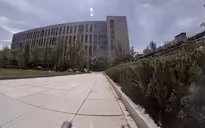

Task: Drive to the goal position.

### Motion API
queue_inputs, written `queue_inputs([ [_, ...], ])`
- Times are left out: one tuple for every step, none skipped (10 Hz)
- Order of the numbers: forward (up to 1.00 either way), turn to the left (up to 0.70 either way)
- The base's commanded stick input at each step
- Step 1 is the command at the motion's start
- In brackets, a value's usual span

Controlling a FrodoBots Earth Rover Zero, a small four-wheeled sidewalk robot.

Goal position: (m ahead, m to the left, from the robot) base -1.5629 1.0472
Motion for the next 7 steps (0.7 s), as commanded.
queue_inputs([
  [0.0, 0.0],
  [0.04, 0.0],
  [0.04, 0.0],
  [0.04, 0.0],
  [0.04, 0.0],
  [0.02, 0.0],
  [0.0, 0.0],
])
